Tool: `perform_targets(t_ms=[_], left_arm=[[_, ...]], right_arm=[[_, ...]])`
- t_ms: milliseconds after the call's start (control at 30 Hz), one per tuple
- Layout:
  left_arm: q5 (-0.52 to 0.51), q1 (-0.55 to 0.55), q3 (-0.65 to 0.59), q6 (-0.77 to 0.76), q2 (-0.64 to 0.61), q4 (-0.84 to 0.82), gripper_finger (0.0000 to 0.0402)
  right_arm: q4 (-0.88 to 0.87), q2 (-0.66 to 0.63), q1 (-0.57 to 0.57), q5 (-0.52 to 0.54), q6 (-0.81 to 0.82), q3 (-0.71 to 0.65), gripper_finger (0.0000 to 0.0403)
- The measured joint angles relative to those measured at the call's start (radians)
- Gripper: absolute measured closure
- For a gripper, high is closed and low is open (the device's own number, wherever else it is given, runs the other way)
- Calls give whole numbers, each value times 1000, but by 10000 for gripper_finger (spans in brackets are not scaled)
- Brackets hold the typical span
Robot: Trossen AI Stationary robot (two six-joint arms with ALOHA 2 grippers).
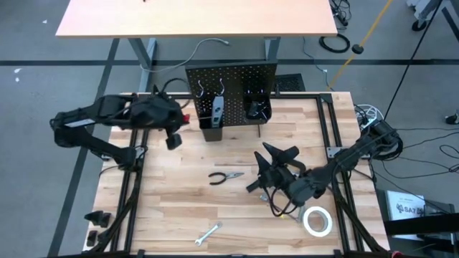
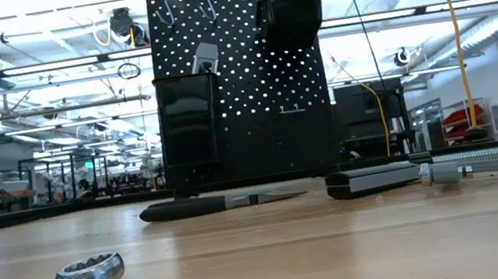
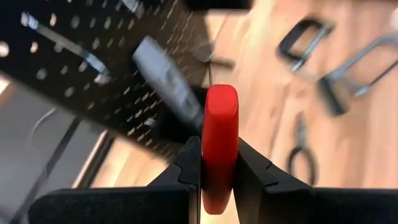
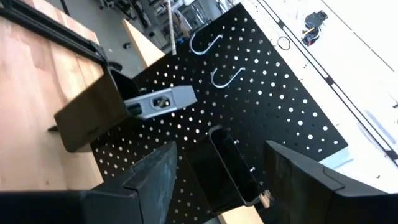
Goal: Hang tools onto peg board
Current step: Put the allen wrench into the left black bin on the pegboard
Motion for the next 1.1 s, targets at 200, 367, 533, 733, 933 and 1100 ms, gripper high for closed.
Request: perform_targets(t_ms=[200,367,533,733,933,1100], left_arm=[[8,94,23,40,98,-121,354],[62,159,24,102,162,-130,354],[132,198,24,143,200,-134,354],[133,244,24,145,229,-155,354],[140,261,24,169,235,-155,354],[140,261,24,170,235,-154,354]], right_arm=[[-105,0,-30,-1,70,0,172],[-139,0,-63,-4,86,0,172],[-157,0,-91,-5,112,0,172],[-237,0,-116,-44,178,0,172],[-304,1,-138,-141,240,0,172],[-303,1,-161,-160,242,0,172]])
